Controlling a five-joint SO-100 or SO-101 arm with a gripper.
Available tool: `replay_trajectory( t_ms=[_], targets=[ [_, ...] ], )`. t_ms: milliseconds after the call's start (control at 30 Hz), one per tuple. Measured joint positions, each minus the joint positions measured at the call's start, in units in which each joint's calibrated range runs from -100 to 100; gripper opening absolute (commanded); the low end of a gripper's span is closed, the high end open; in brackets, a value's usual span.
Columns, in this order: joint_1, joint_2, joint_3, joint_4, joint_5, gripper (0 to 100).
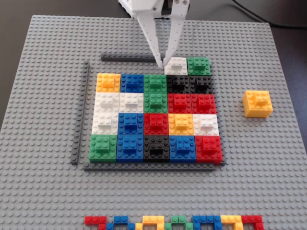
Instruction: Grab the cube and place it into the grid
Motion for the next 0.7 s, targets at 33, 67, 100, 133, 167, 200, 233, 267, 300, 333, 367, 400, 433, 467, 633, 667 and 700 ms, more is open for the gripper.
replay_trajectory(
  t_ms=[33,67,100,133,167,200,233,267,300,333,367,400,433,467,633,667,700],
  targets=[
    [-0.4,0.2,-1.0,0.8,-0.1,0],
    [-0.8,0.5,-2.2,1.6,-0.2,0],
    [-1.3,1.1,-3.8,2.4,-0.1,0],
    [-1.7,1.8,-5.6,3.3,-0.1,0],
    [-1.9,2.5,-7.5,4.0,0.0,0],
    [-2.0,3.2,-9.5,4.7,0.0,0],
    [-2.2,4.0,-11.5,5.3,0.0,0],
    [-2.5,4.8,-13.7,5.9,0.0,0],
    [-3.1,5.6,-15.6,6.6,0.0,0],
    [-3.7,6.6,-18.0,7.4,0.1,0],
    [-4.6,7.5,-20.3,8.2,0.2,0],
    [-5.3,8.7,-22.7,9.0,0.3,0],
    [-5.9,10.0,-25.1,9.8,0.4,0],
    [-6.6,11.7,-27.6,10.7,0.4,0],
    [-10.3,20.7,-39.1,15.1,-1.3,0],
    [-11.4,22.5,-41.2,15.9,-1.9,0],
    [-12.2,24.3,-43.2,16.6,-2.7,0]
  ],
)
